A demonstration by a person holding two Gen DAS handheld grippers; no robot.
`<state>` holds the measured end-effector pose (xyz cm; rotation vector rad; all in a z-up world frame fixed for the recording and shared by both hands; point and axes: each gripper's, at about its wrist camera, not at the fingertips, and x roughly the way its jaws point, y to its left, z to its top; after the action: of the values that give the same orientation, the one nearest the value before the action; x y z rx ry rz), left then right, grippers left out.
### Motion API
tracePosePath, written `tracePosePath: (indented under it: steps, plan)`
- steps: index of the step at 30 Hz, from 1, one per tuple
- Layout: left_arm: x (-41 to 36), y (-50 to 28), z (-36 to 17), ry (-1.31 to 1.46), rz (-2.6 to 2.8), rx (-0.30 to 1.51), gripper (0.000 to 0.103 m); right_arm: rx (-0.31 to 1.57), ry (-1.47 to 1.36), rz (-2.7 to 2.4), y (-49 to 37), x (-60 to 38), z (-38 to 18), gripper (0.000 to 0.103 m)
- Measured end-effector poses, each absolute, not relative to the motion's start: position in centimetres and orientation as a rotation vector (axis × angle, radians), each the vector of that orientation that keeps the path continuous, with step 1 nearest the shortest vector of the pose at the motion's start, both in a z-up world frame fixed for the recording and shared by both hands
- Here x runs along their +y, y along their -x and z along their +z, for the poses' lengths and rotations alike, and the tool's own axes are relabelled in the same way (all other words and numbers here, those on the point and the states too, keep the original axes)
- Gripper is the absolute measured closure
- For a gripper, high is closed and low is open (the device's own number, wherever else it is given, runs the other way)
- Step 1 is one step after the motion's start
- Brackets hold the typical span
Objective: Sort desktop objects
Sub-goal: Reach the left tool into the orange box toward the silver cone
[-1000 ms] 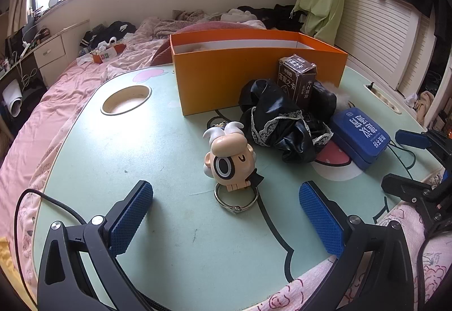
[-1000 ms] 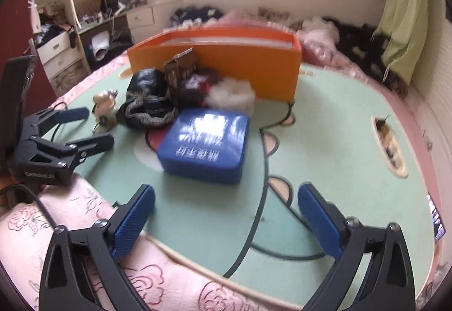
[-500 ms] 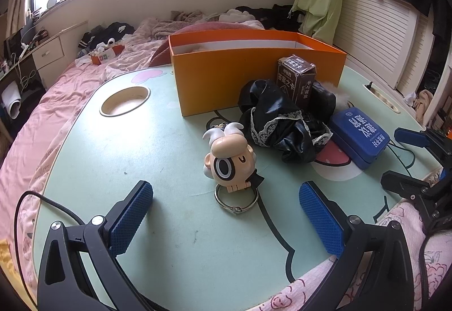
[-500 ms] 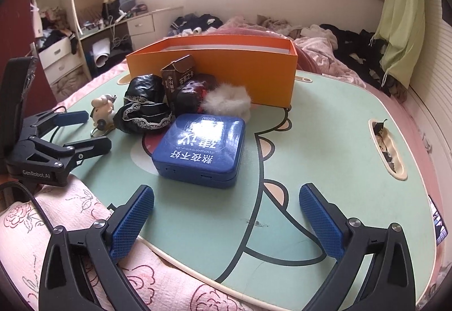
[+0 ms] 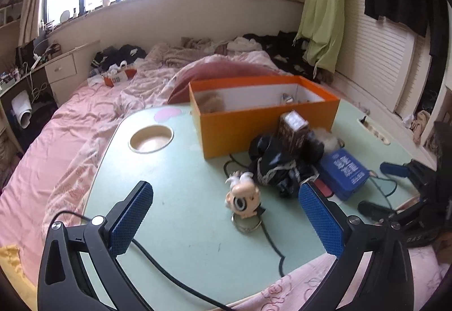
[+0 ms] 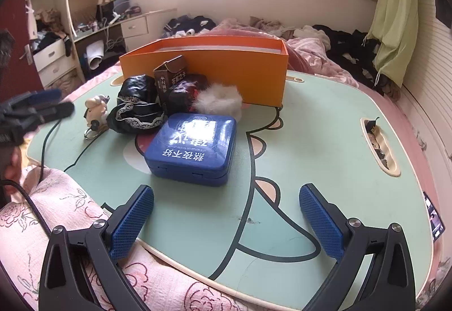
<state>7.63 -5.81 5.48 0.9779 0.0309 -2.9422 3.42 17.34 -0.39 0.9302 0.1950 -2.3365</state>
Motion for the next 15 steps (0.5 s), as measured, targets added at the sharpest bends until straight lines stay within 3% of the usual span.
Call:
tracePosePath:
  steps: [6,15]
  plan:
    - [-3.3,-3.4,9.7,-0.964,-3.022,-0.108,0.0,0.193,-0.924,-2.335,-3.4,17.1,-0.4,0.0]
    - [1.1,8.4,10.5,-1.329,-3.087,-0.007,0.0,0.192,-0.923,-2.336,-3.5,17.1,-0.5,0.0]
